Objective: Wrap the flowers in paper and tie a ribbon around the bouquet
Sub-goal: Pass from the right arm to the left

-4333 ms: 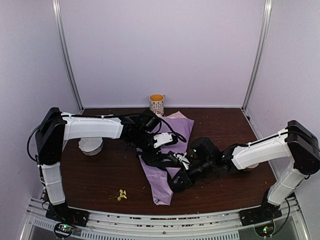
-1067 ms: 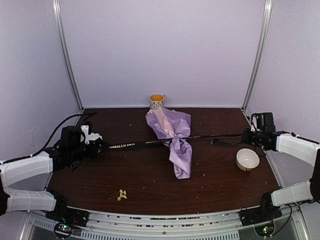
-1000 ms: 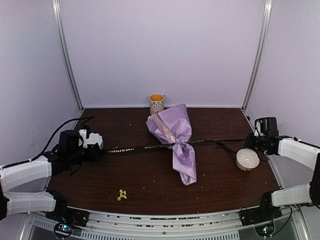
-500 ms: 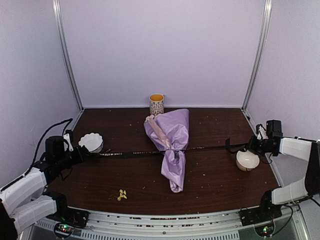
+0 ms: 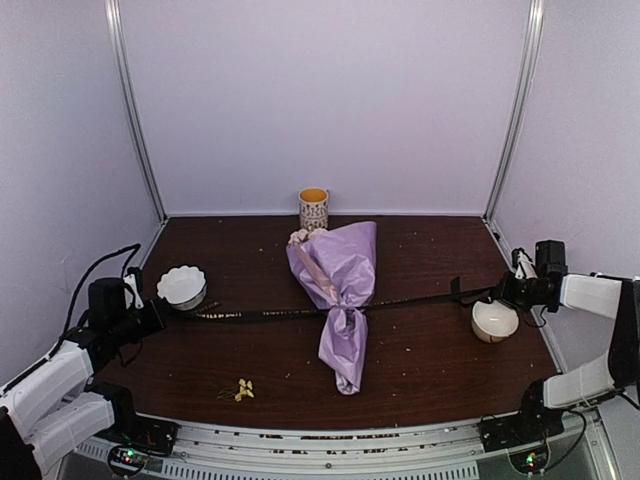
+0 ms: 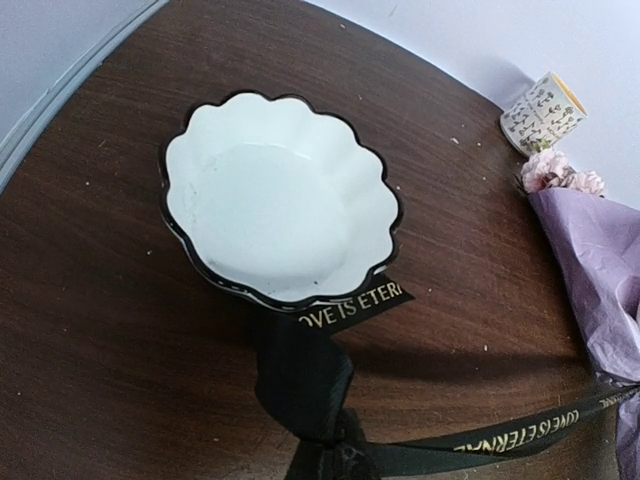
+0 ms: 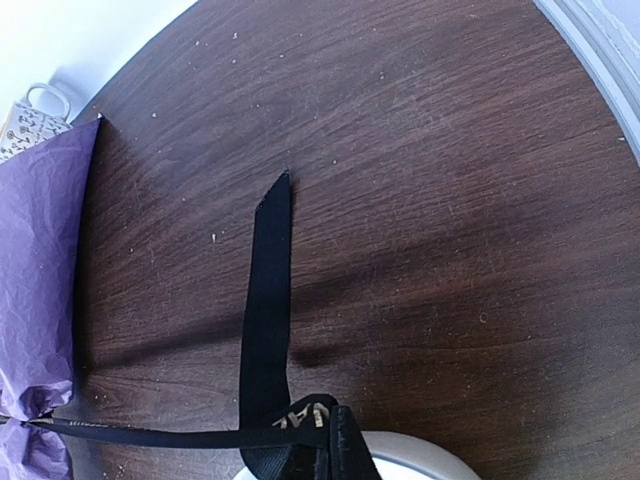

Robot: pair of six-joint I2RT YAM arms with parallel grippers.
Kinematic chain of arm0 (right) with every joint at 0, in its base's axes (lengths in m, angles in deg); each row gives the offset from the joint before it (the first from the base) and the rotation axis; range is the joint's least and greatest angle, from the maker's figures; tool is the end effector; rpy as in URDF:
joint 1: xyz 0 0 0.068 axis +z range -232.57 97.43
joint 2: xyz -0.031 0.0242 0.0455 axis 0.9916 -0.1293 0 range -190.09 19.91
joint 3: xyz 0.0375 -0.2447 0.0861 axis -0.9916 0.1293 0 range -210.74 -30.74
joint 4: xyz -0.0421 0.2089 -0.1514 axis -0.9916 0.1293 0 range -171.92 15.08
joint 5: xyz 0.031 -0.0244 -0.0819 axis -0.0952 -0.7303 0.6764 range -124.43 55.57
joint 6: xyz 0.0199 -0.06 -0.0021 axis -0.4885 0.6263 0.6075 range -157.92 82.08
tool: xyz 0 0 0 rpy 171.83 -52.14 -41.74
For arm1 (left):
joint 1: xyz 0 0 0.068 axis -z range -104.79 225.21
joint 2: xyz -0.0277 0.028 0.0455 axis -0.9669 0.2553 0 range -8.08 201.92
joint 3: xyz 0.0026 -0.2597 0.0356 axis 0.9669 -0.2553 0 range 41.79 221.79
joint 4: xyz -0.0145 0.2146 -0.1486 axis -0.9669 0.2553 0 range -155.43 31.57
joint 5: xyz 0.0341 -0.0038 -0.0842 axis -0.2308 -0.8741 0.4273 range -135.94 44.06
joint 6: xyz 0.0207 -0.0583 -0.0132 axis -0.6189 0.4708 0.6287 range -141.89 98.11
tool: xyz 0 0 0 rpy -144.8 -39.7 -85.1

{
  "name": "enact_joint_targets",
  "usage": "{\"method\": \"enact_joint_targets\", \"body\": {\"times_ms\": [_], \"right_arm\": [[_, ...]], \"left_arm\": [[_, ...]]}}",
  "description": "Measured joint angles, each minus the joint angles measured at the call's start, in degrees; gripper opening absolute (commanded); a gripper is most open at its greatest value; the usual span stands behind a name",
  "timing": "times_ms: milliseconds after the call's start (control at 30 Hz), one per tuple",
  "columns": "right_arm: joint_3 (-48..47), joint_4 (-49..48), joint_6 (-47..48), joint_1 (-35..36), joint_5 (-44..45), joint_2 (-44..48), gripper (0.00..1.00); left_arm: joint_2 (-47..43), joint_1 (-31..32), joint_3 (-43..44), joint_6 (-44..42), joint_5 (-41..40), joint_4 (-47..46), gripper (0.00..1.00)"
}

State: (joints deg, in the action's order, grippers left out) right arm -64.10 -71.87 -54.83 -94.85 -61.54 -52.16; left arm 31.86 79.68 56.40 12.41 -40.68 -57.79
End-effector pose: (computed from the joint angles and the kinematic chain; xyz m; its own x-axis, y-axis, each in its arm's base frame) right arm 0.2471 -0.0312 0.1596 -0.7333 0.4245 -0.5311 0.1139 0.8468 0.5196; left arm 0.1749 -0.0182 0.1588 -0.5351 -0.5210 -0.6649 -0.1783 0.8391 -0.5140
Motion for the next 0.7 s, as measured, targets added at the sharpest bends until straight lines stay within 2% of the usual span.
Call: {"method": "enact_joint_targets", "body": {"times_ms": [133, 267, 367, 500, 667, 700], "right_arm": [[-0.37, 0.98, 0.79, 0.66, 0.74, 0.39, 0.00], [-1.20, 2.86, 1.92, 6.64, 6.23, 4.46, 0.00], [-4.20, 3.65, 2.45, 12.48, 10.19, 9.18, 0.00], [-12.20, 5.09, 4.66, 21.22, 13.53, 12.22, 0.00], [-21.38, 7.87, 7.58, 32.68, 14.21, 14.19, 0.00], [-22.86, 8.31, 8.11, 35.06, 14.10, 14.56, 0.00]], "left_arm": [[0.04, -0.44, 0.00, -0.35, 0.94, -0.24, 0.00], [1.01, -0.15, 1.11, -1.99, -1.07, -0.22, 0.00], [2.03, 6.71, 4.26, -4.00, -6.86, -0.07, 0.00], [5.03, 22.12, 10.69, -8.50, -12.48, -2.23, 0.00], [12.63, 30.53, 17.44, -15.28, -12.98, -5.42, 0.00], [14.40, 31.67, 18.38, -16.92, -12.46, -5.81, 0.03]]}}
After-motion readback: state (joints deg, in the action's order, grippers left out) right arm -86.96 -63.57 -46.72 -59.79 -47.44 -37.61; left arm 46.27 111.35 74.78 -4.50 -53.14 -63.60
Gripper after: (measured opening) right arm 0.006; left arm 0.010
